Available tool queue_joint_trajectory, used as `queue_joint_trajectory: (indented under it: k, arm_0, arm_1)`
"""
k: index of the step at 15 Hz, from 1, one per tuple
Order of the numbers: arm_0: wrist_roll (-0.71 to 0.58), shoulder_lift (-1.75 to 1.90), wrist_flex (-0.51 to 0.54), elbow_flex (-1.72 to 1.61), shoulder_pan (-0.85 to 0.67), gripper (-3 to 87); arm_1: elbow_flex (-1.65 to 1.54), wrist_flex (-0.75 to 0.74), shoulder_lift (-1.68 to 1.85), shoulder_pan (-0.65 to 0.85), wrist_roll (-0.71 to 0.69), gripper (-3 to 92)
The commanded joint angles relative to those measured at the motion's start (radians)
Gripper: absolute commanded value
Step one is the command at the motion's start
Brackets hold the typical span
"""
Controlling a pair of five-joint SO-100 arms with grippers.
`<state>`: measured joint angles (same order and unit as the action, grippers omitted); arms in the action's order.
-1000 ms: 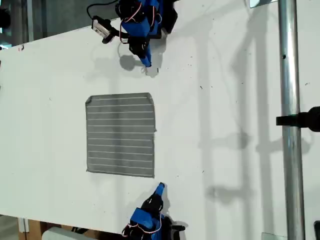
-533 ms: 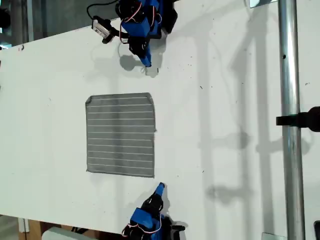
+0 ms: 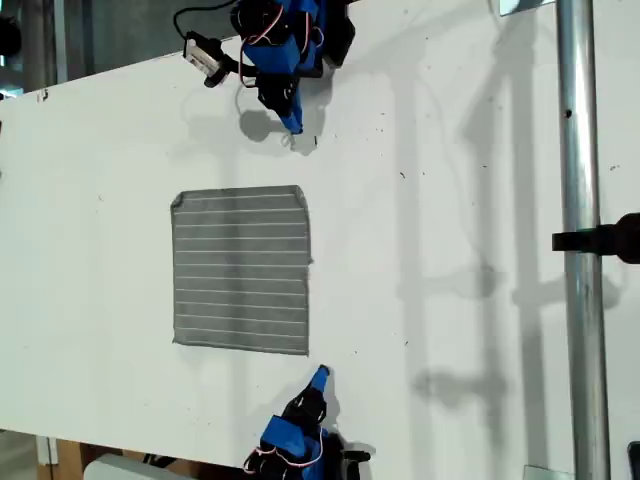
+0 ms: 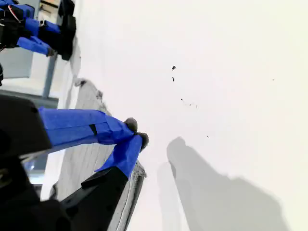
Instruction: Grasp corners of a towel and fold twice.
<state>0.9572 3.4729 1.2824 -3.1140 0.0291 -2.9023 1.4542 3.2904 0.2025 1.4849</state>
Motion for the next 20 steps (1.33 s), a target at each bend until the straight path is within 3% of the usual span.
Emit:
queue_joint_trajectory:
  k: [1,14,15,17,18,19,20]
  arm_0:
    - [-0.003,0.002,0.006,-0.008,0.002,-0.9]
    - [-0.003,0.002,0.006,-0.008,-0.069,-1.0]
    - [0.087,0.002,0.006,-0.008,-0.071,-1.0]
    - [0.664,0.002,0.006,-0.008,-0.026,-0.6]
    - [0.813,0.002,0.006,-0.008,0.015,-0.5]
    - [0.664,0.002,0.006,-0.008,0.035,-0.5]
    - [0.667,0.002,0.006,-0.008,0.008,-1.0]
  arm_1:
    - [0.008,0.009,-0.005,-0.006,0.005,4.3]
    - [0.009,-0.009,-0.005,-0.028,0.012,3.1]
    - [0.009,-0.006,-0.005,-0.021,0.012,2.4]
    - [0.009,-0.006,-0.005,-0.025,0.005,-0.2]
    - [0.009,-0.002,-0.005,-0.026,0.005,-0.2]
    - [0.009,0.000,-0.005,-0.023,0.005,-0.2]
    - [0.009,0.002,-0.005,-0.023,0.005,-0.2]
